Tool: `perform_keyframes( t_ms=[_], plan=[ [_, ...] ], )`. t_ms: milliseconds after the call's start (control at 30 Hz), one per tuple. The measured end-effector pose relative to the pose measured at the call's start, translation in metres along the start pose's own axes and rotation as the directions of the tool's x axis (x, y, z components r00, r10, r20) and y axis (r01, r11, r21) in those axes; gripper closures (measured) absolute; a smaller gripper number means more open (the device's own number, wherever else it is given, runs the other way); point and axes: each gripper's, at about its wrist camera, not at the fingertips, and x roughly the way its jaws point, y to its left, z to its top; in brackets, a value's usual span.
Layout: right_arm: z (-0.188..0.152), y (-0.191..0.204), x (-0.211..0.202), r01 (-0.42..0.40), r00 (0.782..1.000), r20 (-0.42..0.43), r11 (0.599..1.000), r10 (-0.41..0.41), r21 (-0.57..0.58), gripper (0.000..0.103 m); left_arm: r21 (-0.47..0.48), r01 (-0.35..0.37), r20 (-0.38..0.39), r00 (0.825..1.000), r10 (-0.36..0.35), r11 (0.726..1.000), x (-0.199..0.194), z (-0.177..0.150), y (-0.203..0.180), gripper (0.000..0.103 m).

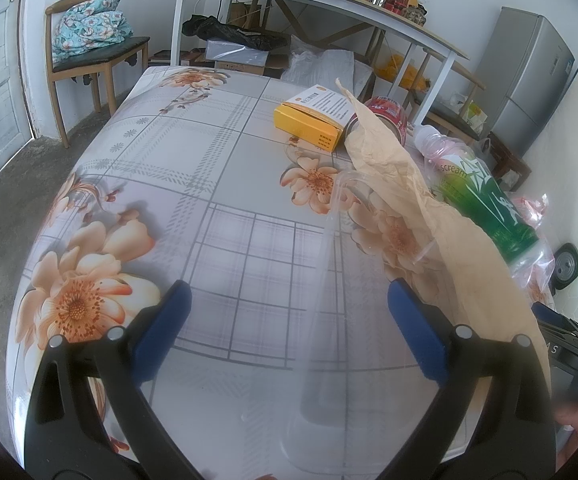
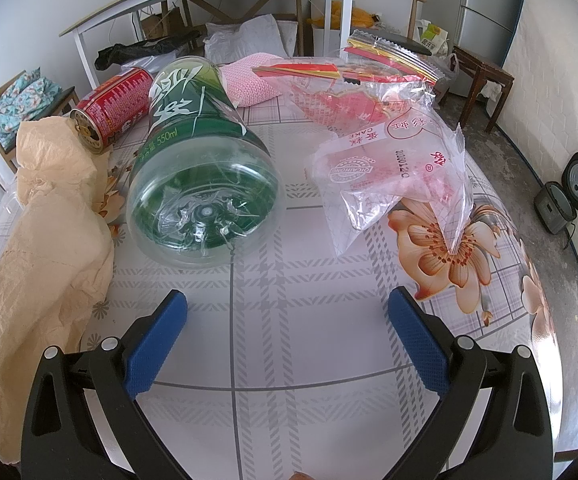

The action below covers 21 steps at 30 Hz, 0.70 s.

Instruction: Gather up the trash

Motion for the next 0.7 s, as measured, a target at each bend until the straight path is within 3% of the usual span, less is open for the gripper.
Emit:
perform_keyframes(
  t_ms=[700],
  plan=[
    [-0.0001,0.0,0.0001,0.0,1.0,0.0,1.0,0.0,0.0,0.006,0.006,-0.001,-0.001,1.0,0.001,1.0,0.0017,-0.0014,-0.0015,0.008]
  ],
)
